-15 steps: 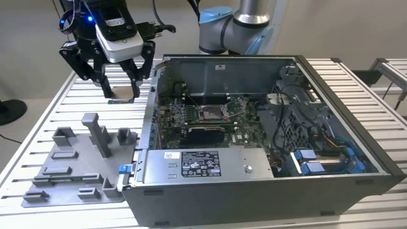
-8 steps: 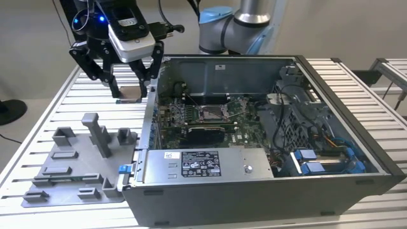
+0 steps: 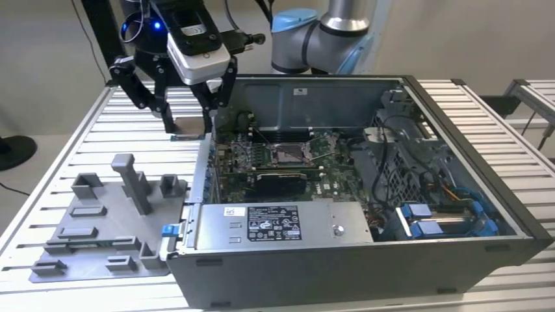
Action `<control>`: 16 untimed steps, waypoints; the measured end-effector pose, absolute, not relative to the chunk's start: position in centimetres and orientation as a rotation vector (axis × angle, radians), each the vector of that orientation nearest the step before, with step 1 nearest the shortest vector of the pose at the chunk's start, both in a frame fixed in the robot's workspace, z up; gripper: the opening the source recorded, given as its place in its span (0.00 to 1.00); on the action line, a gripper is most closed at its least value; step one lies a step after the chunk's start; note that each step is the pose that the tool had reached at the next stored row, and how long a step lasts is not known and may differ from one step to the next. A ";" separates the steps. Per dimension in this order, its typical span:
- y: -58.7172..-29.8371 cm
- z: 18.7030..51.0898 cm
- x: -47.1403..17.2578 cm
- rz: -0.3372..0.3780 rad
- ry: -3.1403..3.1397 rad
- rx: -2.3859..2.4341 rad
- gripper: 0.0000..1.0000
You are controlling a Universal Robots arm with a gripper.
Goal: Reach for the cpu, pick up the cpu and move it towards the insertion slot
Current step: 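Pick up the cpu and move it towards the insertion slot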
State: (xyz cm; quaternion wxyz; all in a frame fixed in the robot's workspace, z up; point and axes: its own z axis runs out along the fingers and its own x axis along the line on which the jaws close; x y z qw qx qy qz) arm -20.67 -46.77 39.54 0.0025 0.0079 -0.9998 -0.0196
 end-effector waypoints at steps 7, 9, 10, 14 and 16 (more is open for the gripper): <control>-46.8 39.5 -20.5 -0.061 -3.136 0.025 0.00; -46.8 39.5 -20.5 -0.061 -3.136 0.025 0.00; -46.8 39.5 -20.5 -0.061 -3.136 0.025 0.00; -46.8 39.5 -20.5 -0.061 -3.136 0.025 0.00; -46.8 39.5 -20.4 -0.061 -3.136 0.025 0.00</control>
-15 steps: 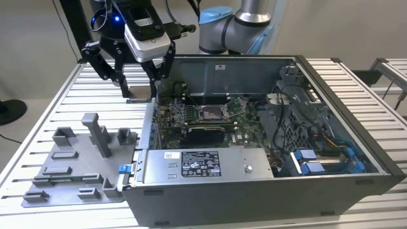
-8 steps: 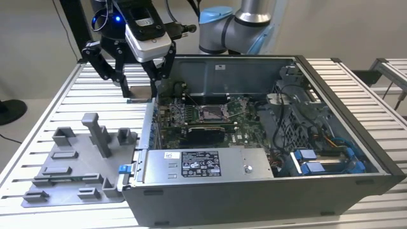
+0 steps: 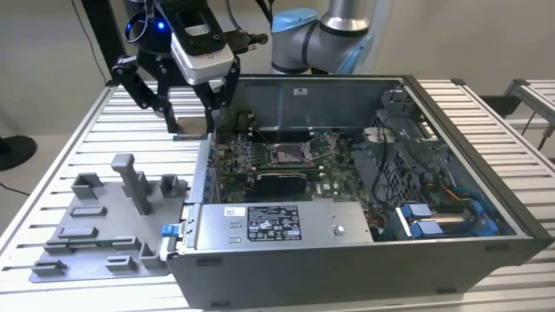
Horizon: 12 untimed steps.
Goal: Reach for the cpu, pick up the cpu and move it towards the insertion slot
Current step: 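Pick up the cpu and move it towards the insertion slot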
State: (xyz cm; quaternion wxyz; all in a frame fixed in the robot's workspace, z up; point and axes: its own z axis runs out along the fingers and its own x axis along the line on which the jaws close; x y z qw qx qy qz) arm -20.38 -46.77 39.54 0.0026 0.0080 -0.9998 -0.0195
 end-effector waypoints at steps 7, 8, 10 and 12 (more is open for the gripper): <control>-46.8 39.5 -18.7 -0.061 -3.136 0.025 0.00; -46.8 39.5 -18.4 -0.061 -3.135 0.025 0.00; -46.8 39.5 -17.7 -0.061 -3.135 0.025 0.00; -46.8 39.5 -16.9 -0.061 -3.135 0.025 0.00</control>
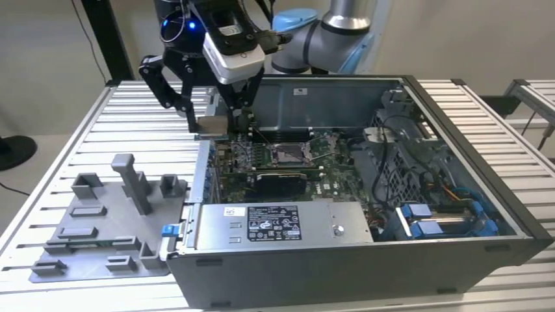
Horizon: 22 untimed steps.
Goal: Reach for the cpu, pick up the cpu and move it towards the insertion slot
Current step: 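Pick up the cpu and move it towards the insertion slot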
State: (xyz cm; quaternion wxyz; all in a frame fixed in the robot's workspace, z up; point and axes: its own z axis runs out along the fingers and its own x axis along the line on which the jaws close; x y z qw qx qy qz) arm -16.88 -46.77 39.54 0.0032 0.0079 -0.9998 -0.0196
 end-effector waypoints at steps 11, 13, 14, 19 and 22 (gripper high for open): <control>-46.8 39.5 -12.3 -0.061 -3.132 0.025 0.00; -46.8 39.5 -11.5 -0.061 -3.132 0.025 0.00; -46.8 39.5 -11.1 -0.061 -3.132 0.025 0.00; -46.8 39.5 -9.2 -0.061 -3.131 0.024 0.00; -46.8 39.5 -8.1 -0.061 -3.130 0.025 0.00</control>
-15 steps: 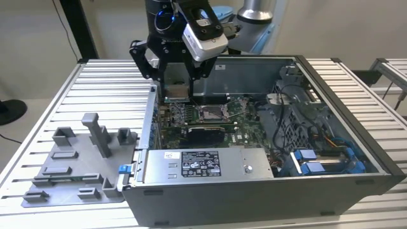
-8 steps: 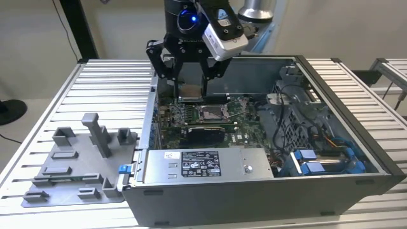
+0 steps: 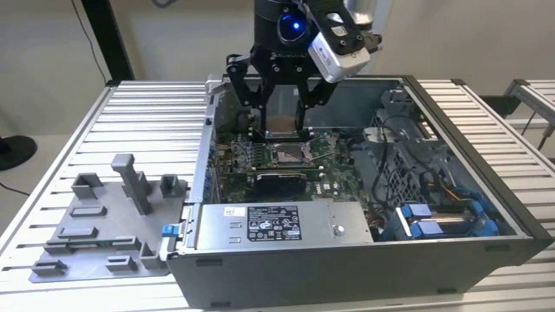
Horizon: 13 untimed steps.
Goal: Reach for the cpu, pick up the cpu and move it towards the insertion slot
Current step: 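Pick up the cpu and move it towards the insertion slot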
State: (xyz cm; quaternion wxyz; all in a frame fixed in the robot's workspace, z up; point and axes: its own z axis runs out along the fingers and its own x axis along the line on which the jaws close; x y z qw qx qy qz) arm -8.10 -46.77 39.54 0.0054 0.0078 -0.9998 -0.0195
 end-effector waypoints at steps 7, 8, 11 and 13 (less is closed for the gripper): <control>-46.8 39.5 -5.7 -0.061 -3.129 0.025 0.00; -46.8 39.5 -5.4 -0.061 -3.129 0.025 0.00; -46.8 39.5 -4.5 -0.061 -3.129 0.024 0.00; -46.8 39.5 -3.9 -0.061 -3.129 0.025 0.00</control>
